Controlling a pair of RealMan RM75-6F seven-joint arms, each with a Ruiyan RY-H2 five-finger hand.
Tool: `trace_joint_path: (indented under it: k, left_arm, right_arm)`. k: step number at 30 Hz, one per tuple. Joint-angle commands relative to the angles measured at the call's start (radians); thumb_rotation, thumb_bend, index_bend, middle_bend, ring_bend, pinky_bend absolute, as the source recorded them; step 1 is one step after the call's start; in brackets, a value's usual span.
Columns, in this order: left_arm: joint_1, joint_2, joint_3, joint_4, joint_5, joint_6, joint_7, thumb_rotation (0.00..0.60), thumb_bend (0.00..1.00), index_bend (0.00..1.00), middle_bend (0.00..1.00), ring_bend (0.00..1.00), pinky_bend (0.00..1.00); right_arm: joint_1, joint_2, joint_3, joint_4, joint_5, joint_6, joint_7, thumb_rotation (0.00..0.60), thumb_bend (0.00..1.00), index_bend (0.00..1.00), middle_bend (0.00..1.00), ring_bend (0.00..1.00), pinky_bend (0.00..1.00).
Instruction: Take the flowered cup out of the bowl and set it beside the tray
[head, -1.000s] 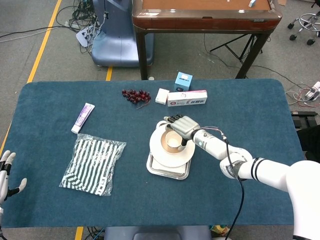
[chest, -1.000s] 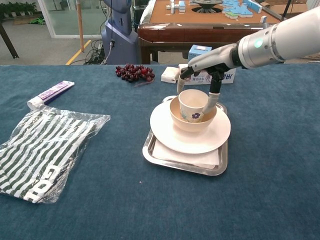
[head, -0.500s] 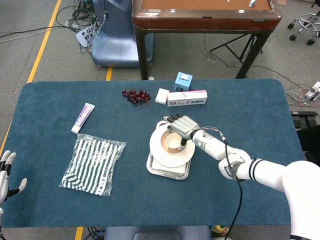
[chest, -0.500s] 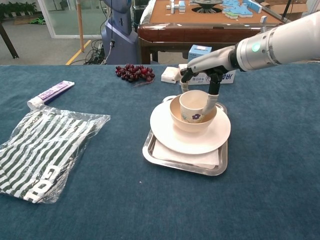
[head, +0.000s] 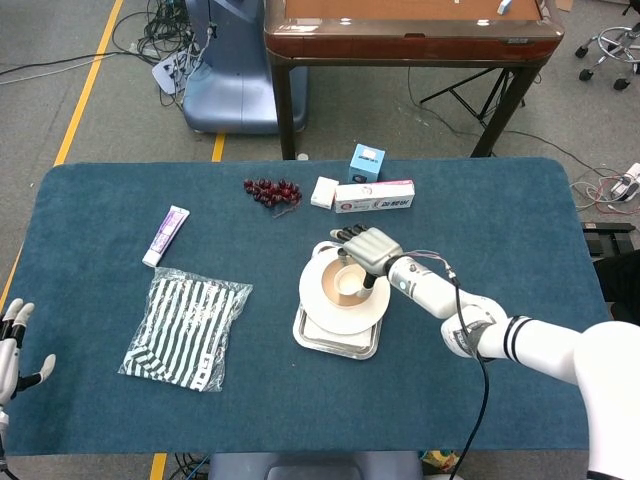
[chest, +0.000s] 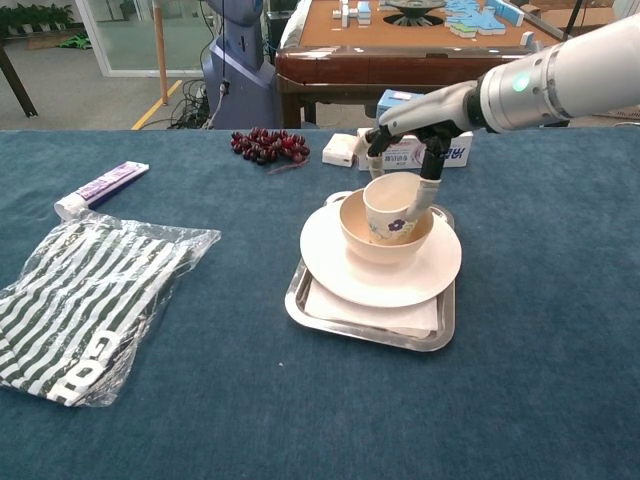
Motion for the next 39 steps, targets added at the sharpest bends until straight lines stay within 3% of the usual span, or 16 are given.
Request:
trace_joint_path:
  k: [1,10,27,39]
  left_arm:
    - [0.001,-0.005,0.003,0.010,-0.007,-0.007,-0.001,0.600,0.30,0.00,0.00,0.00,0.12]
    - [-0.008,-0.016,-0.003,0.037,-0.008,-0.020,-0.009,0.600,0.30,0.00,0.00,0.00,0.12]
    - [-0.038,-0.023,-0.017,0.016,-0.033,-0.046,0.052,0.600,0.30,0.00,0.00,0.00,0.12]
    - [-0.047,-0.028,-0.017,-0.011,-0.038,-0.040,0.094,0.600,0.30,0.00,0.00,0.00,0.12]
  right_arm:
    - [0.005,0.009,0.000,-0.008,0.005,-0.002,-0.004,0.600,0.16,0.45,0.06,0.00,0.00]
    - [0.029,0.059,0.010,-0.056,0.032,-0.010,-0.009,0.600,0.16,0.45,0.06,0.00,0.00]
    - [0.064,0.210,-0.045,-0.209,0.143,0.012,-0.055,0.600,0.16,0.45,0.06,0.00,0.00]
    - [0.047,0.315,-0.087,-0.363,0.156,0.077,-0.086,0.600,0.16,0.45,0.06,0.00,0.00]
